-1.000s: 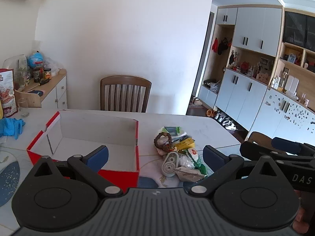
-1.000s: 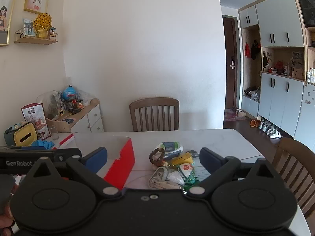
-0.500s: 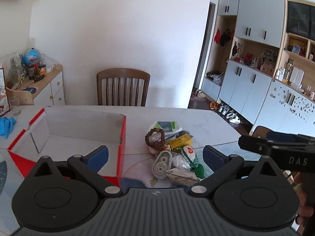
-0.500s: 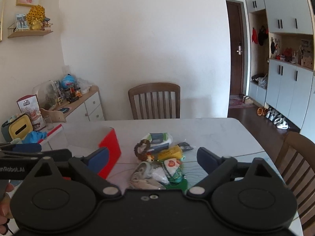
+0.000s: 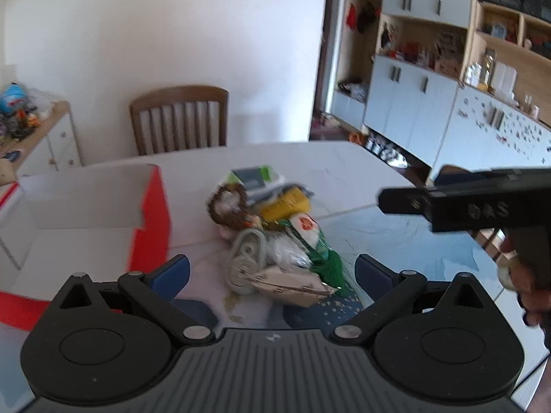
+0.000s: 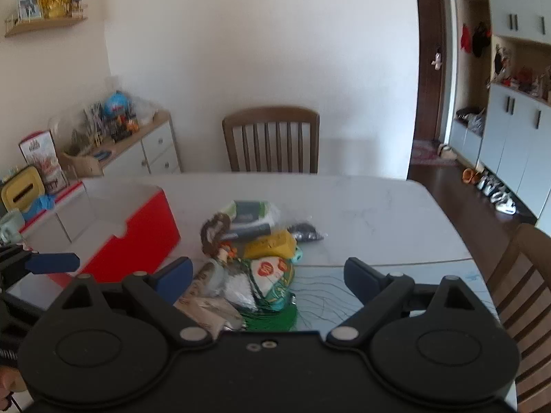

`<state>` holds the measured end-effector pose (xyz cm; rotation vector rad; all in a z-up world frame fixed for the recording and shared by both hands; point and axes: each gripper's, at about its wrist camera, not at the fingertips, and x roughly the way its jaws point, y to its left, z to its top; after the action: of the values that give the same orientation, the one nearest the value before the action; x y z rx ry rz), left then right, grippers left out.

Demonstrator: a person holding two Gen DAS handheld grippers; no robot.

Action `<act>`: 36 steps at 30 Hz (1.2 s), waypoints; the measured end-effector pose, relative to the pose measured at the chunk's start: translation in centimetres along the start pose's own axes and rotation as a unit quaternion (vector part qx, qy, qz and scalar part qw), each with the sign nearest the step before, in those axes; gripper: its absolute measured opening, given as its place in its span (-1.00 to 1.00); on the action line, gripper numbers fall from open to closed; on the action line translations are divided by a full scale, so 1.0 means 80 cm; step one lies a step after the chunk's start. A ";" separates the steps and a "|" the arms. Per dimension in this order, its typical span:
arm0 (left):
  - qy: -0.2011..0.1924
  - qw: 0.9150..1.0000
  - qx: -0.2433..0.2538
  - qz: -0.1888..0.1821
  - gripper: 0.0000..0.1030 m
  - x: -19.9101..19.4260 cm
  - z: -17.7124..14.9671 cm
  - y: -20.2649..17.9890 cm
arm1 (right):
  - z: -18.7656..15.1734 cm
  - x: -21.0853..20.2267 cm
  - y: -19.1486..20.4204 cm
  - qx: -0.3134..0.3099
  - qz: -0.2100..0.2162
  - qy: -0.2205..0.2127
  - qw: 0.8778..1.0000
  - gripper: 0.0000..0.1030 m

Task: Organize objects
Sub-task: 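Move both grippers toward the pile of items on the table, then grasp the silver foil snack bag with the left gripper while the right grasps the green-tasseled ornament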

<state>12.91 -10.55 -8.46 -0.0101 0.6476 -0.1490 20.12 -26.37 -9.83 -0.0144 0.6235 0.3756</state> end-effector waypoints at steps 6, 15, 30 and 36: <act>0.024 0.999 0.027 -0.012 0.99 0.046 -0.005 -0.016 | 0.001 0.044 -0.031 0.002 0.026 0.032 0.999 0.83; 0.065 0.997 0.030 -0.011 0.99 0.108 -0.009 -0.018 | -0.002 0.107 -0.047 -0.002 0.036 0.071 0.997 0.73; 0.087 0.996 0.029 -0.008 0.96 0.141 -0.018 -0.016 | -0.010 0.182 -0.046 0.020 0.087 0.121 0.989 0.45; 0.087 0.996 0.030 -0.005 0.86 0.143 -0.021 -0.015 | -0.011 0.195 -0.051 0.048 0.105 0.134 0.984 0.21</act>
<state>20.74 -13.28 -16.63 0.0573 0.8159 -0.1803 32.66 -25.02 -19.88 0.0954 0.9133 0.5533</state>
